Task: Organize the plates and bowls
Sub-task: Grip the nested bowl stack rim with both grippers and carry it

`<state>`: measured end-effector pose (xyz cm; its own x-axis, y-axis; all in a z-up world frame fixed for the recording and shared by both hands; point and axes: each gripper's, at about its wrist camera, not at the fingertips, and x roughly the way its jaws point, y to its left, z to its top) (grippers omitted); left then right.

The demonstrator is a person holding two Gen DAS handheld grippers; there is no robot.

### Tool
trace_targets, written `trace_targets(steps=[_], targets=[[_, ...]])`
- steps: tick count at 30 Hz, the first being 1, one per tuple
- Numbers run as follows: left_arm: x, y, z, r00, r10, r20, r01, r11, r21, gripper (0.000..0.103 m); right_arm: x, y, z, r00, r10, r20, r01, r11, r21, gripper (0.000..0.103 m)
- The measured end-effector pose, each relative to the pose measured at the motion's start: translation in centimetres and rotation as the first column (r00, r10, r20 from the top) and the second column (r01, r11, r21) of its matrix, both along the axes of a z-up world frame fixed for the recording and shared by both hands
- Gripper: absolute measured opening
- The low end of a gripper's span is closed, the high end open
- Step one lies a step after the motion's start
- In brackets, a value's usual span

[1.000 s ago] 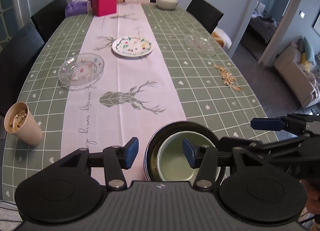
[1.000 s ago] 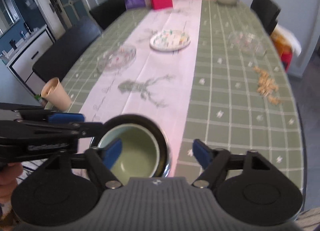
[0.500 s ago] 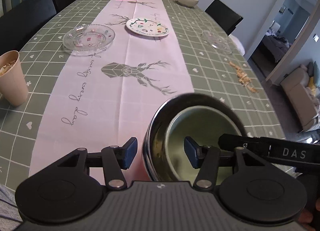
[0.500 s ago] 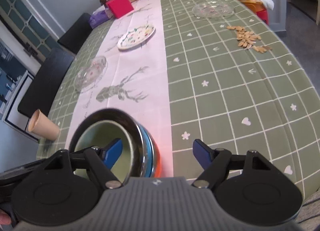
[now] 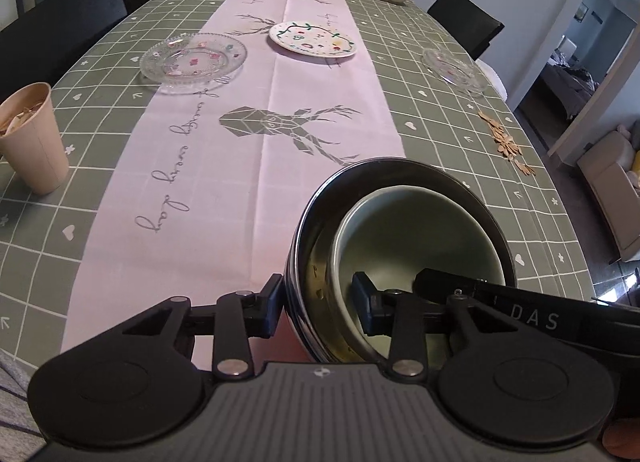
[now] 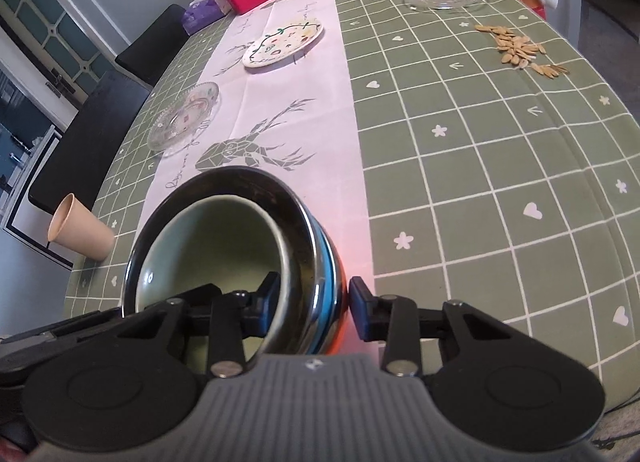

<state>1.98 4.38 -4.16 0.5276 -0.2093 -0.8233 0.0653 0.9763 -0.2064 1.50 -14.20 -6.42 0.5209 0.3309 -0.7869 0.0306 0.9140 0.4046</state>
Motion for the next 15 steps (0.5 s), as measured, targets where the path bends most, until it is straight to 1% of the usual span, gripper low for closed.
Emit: trace_targets(steps=[8,15], targets=[[0.1,3.5,0.1,0.996,0.085,-0.014,-0.085,0.996,-0.024,0.04,0.8,3.2,0.0,0.999,0.037,0.002,-0.037,0.999,0.0,0.036],[0.0,5.9,0.1,0.992,0.127,-0.016,-0.127,0.991,-0.03,0.04,1.0,5.8,0.0,0.999,0.051,0.011,-0.051,0.999,0.004,0.036]])
